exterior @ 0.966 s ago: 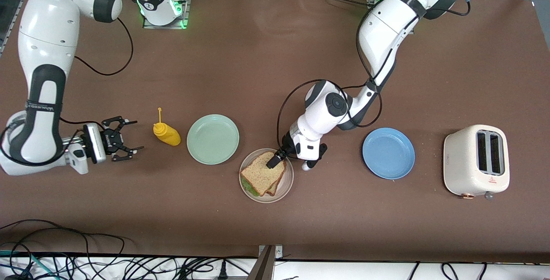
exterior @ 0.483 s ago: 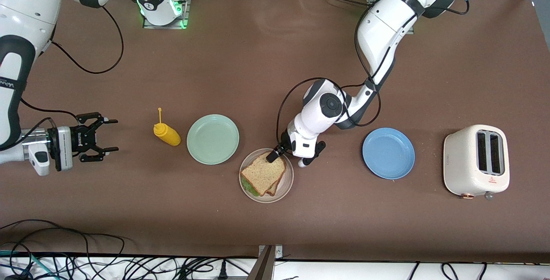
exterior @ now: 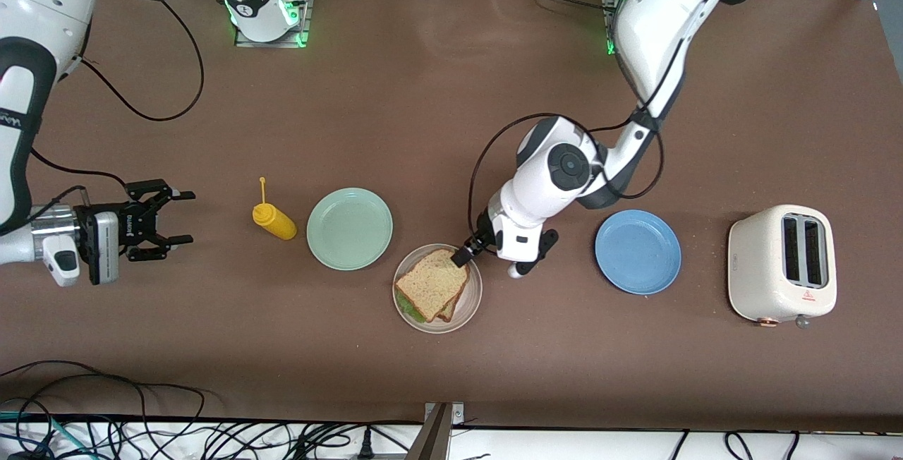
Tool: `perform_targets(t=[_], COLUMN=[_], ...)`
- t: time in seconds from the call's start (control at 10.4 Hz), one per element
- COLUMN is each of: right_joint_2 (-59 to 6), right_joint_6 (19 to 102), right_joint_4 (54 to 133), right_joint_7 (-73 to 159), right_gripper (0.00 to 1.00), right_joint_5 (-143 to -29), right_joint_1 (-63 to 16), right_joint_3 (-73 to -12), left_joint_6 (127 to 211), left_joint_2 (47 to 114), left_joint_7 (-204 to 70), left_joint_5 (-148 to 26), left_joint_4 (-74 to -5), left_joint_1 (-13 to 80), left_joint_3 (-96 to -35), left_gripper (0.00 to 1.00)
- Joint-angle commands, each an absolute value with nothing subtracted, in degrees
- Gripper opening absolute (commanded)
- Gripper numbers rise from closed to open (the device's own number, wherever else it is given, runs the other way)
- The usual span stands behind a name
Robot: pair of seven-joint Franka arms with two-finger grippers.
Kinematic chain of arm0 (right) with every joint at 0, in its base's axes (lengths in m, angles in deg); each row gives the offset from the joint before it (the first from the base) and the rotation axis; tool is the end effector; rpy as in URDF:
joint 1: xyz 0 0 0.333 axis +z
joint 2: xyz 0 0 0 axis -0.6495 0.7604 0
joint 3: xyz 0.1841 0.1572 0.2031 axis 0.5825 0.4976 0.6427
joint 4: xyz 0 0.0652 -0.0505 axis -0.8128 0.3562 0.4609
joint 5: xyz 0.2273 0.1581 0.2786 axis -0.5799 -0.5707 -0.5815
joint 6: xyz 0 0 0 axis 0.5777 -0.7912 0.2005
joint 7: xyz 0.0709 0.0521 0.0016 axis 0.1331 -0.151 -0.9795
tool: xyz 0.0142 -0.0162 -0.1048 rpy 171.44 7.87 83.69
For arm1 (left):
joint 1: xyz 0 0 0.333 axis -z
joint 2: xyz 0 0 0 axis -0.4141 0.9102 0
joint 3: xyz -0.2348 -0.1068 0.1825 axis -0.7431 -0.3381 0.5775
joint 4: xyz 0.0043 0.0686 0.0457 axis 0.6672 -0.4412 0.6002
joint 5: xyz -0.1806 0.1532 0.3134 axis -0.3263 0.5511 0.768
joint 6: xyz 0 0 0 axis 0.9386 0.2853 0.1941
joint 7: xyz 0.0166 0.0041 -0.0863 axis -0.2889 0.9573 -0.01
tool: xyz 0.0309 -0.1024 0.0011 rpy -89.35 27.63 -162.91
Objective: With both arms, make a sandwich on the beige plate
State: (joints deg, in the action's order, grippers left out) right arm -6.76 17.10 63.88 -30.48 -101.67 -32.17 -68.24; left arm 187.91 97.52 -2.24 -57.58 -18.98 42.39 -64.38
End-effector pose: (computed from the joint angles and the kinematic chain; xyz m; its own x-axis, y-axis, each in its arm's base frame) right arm 0.6833 -0.0665 0.3560 0.6182 0.6891 0.3780 0.7215 -0.3068 -0.6207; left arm 0.6487 -0.3903 0.3117 0.7066 0.6817 -0.1895 0.7010 -0.6380 0.3187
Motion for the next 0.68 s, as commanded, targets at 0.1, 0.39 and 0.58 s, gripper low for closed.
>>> perform_targets(t=[0.1, 0.39, 0.58], right_joint_2=[-17.2, -28.3, -32.8], right_joint_6=[20.6, 29.4, 32.6], right_joint_4=[67.2, 77.4, 82.1], right_joint_7=[-15.7, -11.6, -11.8], right_gripper=[1.0, 1.0, 1.0], right_joint_5=[-89.0, -75.5, -73.1], right_joint_1=[-32.6, -32.9, -33.7], right_joint_3=[-62.0, -58.6, -58.4], left_joint_6=[172.2, 160.3, 152.9], left_joint_2=[87.5, 80.6, 76.4], left_joint_7=[-6.0, -22.5, -38.0], left_joint_5=[-51.0, -50.9, -50.9], left_joint_4=[-20.1, -19.9, -19.8], left_joint_1=[36.2, 28.7, 25.0], left_joint_3=[-64.5, -64.4, -63.9], left_gripper=[1.0, 1.0, 1.0])
